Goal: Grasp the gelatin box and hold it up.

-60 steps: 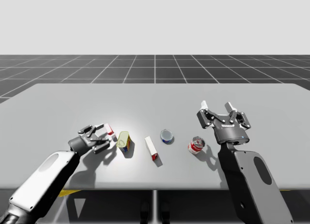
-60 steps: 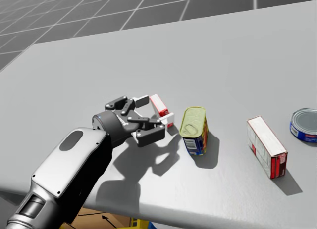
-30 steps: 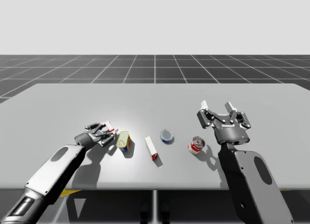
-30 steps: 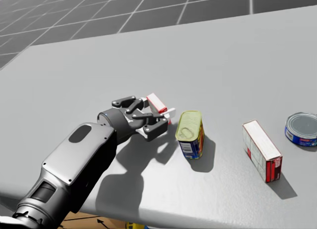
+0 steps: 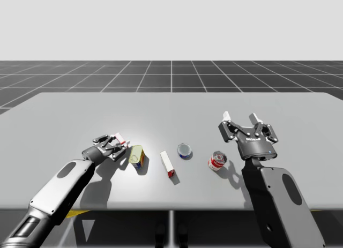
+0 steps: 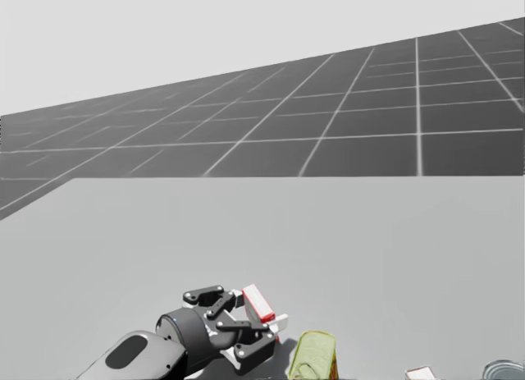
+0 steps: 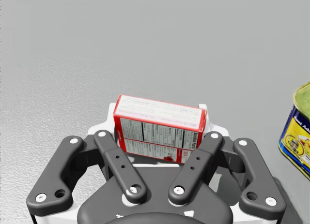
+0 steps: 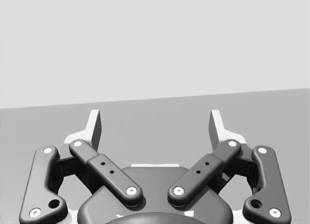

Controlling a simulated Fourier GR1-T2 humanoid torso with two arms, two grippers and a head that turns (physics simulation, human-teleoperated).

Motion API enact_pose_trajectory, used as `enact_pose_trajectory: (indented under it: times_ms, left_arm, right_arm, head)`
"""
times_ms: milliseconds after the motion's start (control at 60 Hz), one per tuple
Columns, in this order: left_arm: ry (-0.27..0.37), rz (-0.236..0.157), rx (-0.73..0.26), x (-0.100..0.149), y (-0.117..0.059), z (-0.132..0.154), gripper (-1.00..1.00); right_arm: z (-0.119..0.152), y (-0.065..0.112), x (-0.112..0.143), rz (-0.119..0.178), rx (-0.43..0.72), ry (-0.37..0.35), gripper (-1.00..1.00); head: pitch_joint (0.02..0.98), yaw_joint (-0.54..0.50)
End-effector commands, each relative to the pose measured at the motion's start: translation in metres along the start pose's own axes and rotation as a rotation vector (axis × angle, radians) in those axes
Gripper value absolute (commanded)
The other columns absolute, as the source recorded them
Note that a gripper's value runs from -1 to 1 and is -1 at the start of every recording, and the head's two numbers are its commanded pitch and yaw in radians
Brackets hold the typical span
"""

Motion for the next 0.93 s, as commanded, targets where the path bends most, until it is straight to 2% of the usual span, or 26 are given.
enact_pose_trajectory:
  times_ms: [17, 150, 167, 250, 300, 383, 450, 633, 717, 883, 933]
  left_arm:
    - [0.050, -0.022, -0.107, -0.013, -0.009, 0.003, 0.96]
    - [0.019, -0.057, -0.054, -0.001, -0.013, 0.009, 0.99]
    - [0.009, -0.091, -0.029, 0.005, -0.016, 0.012, 0.97]
    - [-0.002, -0.121, -0.016, 0.017, -0.022, 0.018, 0.99]
    - [-0.008, -0.178, 0.000, 0.029, -0.026, 0.022, 0.99]
    - [-0.021, -0.223, 0.027, 0.045, -0.027, 0.025, 0.98]
    - [-0.038, -0.229, 0.034, 0.057, -0.027, 0.028, 0.99]
    - [-0.103, -0.280, 0.063, 0.098, -0.027, 0.038, 0.99]
    - [-0.153, -0.295, 0.076, 0.119, -0.025, 0.045, 0.99]
    - [-0.238, -0.354, 0.100, 0.169, -0.025, 0.063, 1.00]
    - [-0.263, -0.370, 0.109, 0.183, -0.026, 0.067, 1.00]
  right_arm:
    - [0.000, 0.000, 0.000, -0.009, 0.002, 0.003, -1.00]
    - [0.000, -0.001, 0.000, -0.013, 0.002, 0.006, -1.00]
    - [0.000, -0.001, 0.000, -0.013, 0.002, 0.006, -1.00]
    - [0.000, -0.001, 0.000, -0.011, 0.003, 0.005, -1.00]
    - [0.000, -0.001, 0.000, -0.012, 0.005, 0.006, -1.00]
    - [-0.001, -0.002, 0.000, -0.013, 0.006, 0.006, -1.00]
    - [-0.001, -0.002, 0.000, -0.014, 0.007, 0.006, -1.00]
    - [-0.001, -0.002, 0.001, -0.017, 0.010, 0.006, -1.00]
    - [-0.001, -0.003, 0.001, -0.019, 0.013, 0.007, -1.00]
    - [-0.001, -0.005, 0.002, -0.034, 0.037, 0.015, -1.00]
    - [-0.001, -0.005, 0.002, -0.022, 0.059, 0.006, -1.00]
  head:
    - [0.424, 0.39]
    - [0.419, 0.39]
    - [0.419, 0.39]
    - [0.419, 0.39]
    - [0.420, 0.39]
    - [0.419, 0.39]
    - [0.415, 0.39]
    - [0.413, 0.39]
    - [0.411, 0.39]
    - [0.411, 0.38]
    - [0.412, 0.38]
